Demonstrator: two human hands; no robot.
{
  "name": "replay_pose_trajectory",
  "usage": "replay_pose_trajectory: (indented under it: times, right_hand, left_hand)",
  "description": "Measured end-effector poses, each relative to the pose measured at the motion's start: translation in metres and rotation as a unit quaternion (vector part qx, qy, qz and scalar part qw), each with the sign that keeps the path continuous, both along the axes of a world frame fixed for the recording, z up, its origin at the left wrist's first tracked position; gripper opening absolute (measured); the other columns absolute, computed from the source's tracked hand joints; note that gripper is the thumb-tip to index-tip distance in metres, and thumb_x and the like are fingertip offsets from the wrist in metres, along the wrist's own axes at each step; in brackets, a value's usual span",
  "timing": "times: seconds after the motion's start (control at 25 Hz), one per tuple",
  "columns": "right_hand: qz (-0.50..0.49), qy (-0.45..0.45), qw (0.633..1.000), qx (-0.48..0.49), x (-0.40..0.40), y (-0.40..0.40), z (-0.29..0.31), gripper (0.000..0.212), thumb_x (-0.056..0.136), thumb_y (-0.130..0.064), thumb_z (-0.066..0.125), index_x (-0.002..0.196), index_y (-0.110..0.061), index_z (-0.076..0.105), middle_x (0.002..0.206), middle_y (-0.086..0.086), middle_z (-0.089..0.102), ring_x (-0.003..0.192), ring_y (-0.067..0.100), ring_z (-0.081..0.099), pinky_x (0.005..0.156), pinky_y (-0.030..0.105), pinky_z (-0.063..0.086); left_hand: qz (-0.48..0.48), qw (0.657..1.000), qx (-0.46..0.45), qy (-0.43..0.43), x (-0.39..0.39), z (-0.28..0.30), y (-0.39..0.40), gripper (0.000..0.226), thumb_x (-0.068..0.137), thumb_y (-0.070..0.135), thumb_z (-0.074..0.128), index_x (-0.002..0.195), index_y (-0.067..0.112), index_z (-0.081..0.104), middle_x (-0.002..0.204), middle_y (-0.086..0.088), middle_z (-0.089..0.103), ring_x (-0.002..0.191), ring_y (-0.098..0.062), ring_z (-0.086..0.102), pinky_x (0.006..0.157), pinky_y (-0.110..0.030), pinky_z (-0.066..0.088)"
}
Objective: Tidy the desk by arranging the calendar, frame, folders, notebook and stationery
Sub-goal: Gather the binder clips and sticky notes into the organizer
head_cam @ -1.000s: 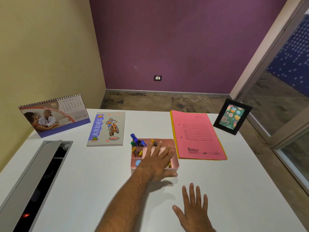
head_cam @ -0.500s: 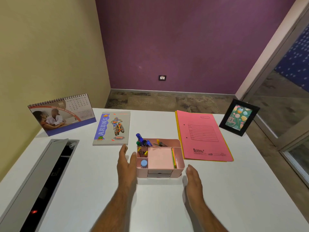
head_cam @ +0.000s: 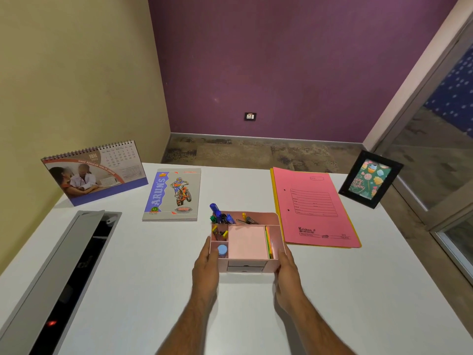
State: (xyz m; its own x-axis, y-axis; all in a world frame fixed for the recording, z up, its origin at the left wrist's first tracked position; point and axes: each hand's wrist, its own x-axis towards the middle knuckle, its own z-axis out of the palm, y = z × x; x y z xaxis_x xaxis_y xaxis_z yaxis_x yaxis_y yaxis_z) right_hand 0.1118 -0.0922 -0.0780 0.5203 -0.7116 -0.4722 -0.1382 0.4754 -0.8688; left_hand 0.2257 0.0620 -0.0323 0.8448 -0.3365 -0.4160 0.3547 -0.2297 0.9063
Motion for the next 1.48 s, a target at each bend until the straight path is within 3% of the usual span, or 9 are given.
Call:
replay_pose_trajectory:
  times: [0.16,0.32,0.64,0.76,0.92,1.0,1.2,1.36,1.48]
  right_hand:
    - [-0.018,0.010,1.000,-0.010,0.004,0.002,0.002,0.033,0.099,-0.041,0.046,0.130,-0.045,0.053,0.122,-0.004,0.070,0.117,0.023,0.063,0.108,0.053,0.043]
    - [-0.024,0.016,0.999,-0.026,0.011,0.002,0.005,0.037,0.098,-0.036,0.045,0.133,-0.044,0.052,0.126,-0.006,0.067,0.118,0.018,0.062,0.108,0.050,0.043]
    - [-0.004,-0.004,0.999,-0.044,0.071,-0.047,0.026,0.054,0.075,-0.052,0.051,0.129,-0.051,0.053,0.140,-0.009,0.056,0.131,0.021,0.050,0.113,0.054,0.035]
    - [-0.004,-0.010,0.999,-0.034,0.099,-0.070,0.034,0.051,0.078,-0.050,0.050,0.129,-0.053,0.051,0.139,-0.010,0.056,0.130,0.022,0.051,0.112,0.056,0.035]
    - [-0.009,-0.007,1.000,-0.015,0.132,-0.094,0.036,0.050,0.079,-0.051,0.050,0.129,-0.051,0.051,0.137,-0.008,0.058,0.126,0.024,0.054,0.111,0.059,0.034]
    - [-0.010,-0.011,1.000,-0.011,0.144,-0.102,0.034,0.050,0.081,-0.049,0.049,0.131,-0.048,0.051,0.134,-0.007,0.061,0.123,0.024,0.057,0.110,0.058,0.036]
    - [-0.004,-0.021,0.999,-0.030,0.166,-0.118,0.024,0.038,0.097,-0.039,0.044,0.134,-0.037,0.053,0.130,-0.003,0.065,0.118,0.021,0.062,0.105,0.048,0.047]
    - [0.003,-0.026,0.999,-0.038,0.173,-0.122,0.016,0.026,0.101,-0.034,0.041,0.113,-0.043,0.062,0.122,-0.003,0.069,0.112,0.020,0.066,0.099,0.046,0.052]
    - [0.005,-0.029,0.999,-0.032,0.174,-0.122,0.009,0.028,0.101,-0.031,0.040,0.108,-0.046,0.063,0.121,-0.002,0.070,0.109,0.020,0.067,0.096,0.047,0.054]
  left_hand:
    - [0.034,0.998,0.034,-0.027,-0.005,0.009,-0.008,0.042,0.106,0.024,0.034,0.147,0.025,0.042,0.140,0.000,0.054,0.113,-0.013,0.049,0.092,-0.024,0.040]
    - [0.052,0.995,0.063,-0.064,0.002,0.005,-0.009,0.041,0.105,0.020,0.033,0.143,0.027,0.049,0.139,-0.002,0.057,0.121,-0.021,0.055,0.100,-0.032,0.046]
    - [0.060,0.988,0.078,-0.119,0.061,0.029,-0.045,0.043,0.103,0.022,0.033,0.141,0.025,0.052,0.137,-0.003,0.059,0.112,-0.022,0.055,0.094,-0.038,0.049]
    - [0.053,0.987,0.066,-0.137,0.091,0.031,-0.068,0.043,0.102,0.023,0.034,0.141,0.028,0.051,0.141,-0.001,0.055,0.117,-0.024,0.052,0.099,-0.044,0.048]
    - [0.036,0.987,0.059,-0.147,0.127,0.019,-0.094,0.043,0.100,0.028,0.036,0.140,0.030,0.051,0.142,0.001,0.054,0.123,-0.023,0.052,0.101,-0.036,0.046]
    - [0.030,0.988,0.064,-0.138,0.141,0.012,-0.104,0.043,0.100,0.031,0.035,0.139,0.031,0.052,0.141,0.001,0.055,0.121,-0.022,0.053,0.100,-0.043,0.049]
    - [0.030,0.990,0.072,-0.121,0.164,-0.004,-0.122,0.042,0.101,0.029,0.033,0.137,0.029,0.054,0.131,-0.002,0.060,0.111,-0.021,0.057,0.090,-0.043,0.056]
    - [0.028,0.990,0.072,-0.120,0.171,-0.013,-0.126,0.043,0.101,0.025,0.032,0.136,0.030,0.055,0.124,0.000,0.064,0.101,-0.016,0.060,0.072,-0.029,0.054]
    - [0.032,0.991,0.068,-0.111,0.170,-0.014,-0.125,0.042,0.101,0.023,0.032,0.135,0.031,0.056,0.121,0.001,0.065,0.096,-0.013,0.060,0.061,-0.020,0.047]
